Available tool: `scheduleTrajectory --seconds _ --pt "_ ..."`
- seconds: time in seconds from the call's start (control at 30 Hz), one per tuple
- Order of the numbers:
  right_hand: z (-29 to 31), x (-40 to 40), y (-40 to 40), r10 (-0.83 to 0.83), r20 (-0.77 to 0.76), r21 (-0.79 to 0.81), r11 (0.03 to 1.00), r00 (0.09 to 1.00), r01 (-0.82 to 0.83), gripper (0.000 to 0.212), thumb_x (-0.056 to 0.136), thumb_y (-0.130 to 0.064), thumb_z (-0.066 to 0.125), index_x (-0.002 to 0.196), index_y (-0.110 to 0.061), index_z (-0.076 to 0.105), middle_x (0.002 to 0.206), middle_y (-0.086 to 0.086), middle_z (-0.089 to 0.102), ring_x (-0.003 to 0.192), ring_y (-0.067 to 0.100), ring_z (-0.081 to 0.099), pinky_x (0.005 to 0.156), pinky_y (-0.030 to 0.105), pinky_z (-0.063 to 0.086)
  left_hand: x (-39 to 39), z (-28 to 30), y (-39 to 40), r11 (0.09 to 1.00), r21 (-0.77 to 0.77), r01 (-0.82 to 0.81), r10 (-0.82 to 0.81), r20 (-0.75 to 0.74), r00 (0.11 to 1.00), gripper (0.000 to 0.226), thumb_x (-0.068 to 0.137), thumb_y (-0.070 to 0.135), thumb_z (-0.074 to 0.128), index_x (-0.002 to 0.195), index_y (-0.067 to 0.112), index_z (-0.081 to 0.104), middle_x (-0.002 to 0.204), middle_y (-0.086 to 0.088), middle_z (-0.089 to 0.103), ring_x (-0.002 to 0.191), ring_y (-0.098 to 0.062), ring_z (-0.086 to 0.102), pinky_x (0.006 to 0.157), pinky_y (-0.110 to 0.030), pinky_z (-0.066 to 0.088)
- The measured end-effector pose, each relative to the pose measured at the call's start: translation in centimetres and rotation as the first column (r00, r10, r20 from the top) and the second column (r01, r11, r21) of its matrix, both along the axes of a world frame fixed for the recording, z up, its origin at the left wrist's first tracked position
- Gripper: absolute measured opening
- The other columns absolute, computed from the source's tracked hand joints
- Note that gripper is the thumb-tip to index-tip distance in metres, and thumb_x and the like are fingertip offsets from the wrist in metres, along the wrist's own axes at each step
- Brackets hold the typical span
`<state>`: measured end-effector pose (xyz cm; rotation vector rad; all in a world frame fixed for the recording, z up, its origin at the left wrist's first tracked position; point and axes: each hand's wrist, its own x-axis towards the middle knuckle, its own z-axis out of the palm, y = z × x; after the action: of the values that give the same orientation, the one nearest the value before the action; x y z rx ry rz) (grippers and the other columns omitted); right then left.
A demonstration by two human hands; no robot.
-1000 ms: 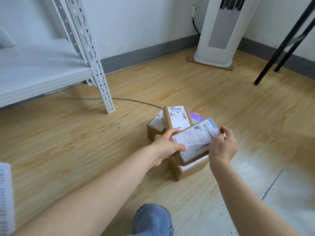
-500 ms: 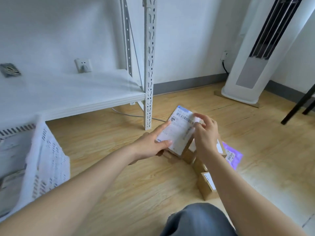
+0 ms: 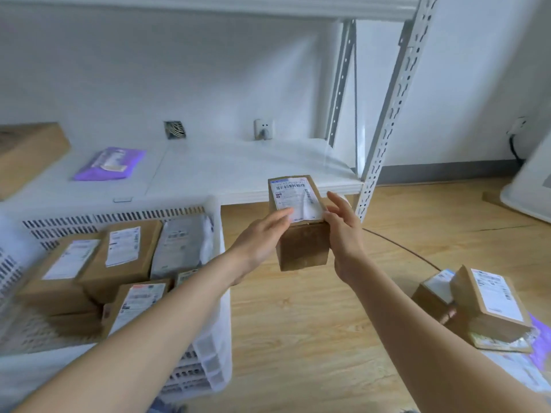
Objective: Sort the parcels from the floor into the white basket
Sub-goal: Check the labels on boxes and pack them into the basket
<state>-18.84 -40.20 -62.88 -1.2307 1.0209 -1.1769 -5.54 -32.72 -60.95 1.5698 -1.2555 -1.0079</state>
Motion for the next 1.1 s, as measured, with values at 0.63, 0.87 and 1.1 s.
scheduleTrajectory --seconds 0.63,0.87,1.1 --pt "-1.6 21.4 9.2 0.520 0.089 0.232 0.819 0.850 -0.525 0.055 0.088 -0.004 0.045 0.131 -0.038 0.047 0.094 -0.014 0.061 0.084 0.009 0.058 0.075 0.030 0.050 22.6 -0.9 10.1 0.923 0.110 -0.368 0.375 -0.042 0.926 0.033 0.092 0.024 0.054 0.115 0.047 0.057 0.107 0.021 0.052 0.098 -0.003 0.052 0.077 -0.026 0.044" --pt "-3.8 27.9 12.4 0.655 0.162 0.399 0.640 0.738 -0.656 0.048 0.090 -0.001 0.041 0.129 -0.026 0.050 0.098 0.001 0.057 0.078 0.016 0.056 0.067 0.028 0.052 28.9 -3.3 13.9 0.870 0.204 -0.449 0.444 0.071 0.893 0.023 0.087 0.035 0.057 0.093 0.057 0.058 0.133 0.015 0.042 0.115 -0.015 0.043 0.088 -0.042 0.030" --pt "-6.0 31.5 13.7 0.771 -0.013 0.476 0.564 0.636 -0.675 0.032 0.091 -0.007 0.041 0.098 -0.034 0.056 0.083 0.002 0.055 0.076 0.015 0.052 0.077 0.035 0.053 32.5 -6.7 16.8 0.814 0.371 -0.447 0.481 -0.001 0.877 0.029 0.091 0.024 0.056 0.106 0.049 0.057 0.152 0.007 0.028 0.138 -0.021 0.027 0.109 -0.060 0.019"
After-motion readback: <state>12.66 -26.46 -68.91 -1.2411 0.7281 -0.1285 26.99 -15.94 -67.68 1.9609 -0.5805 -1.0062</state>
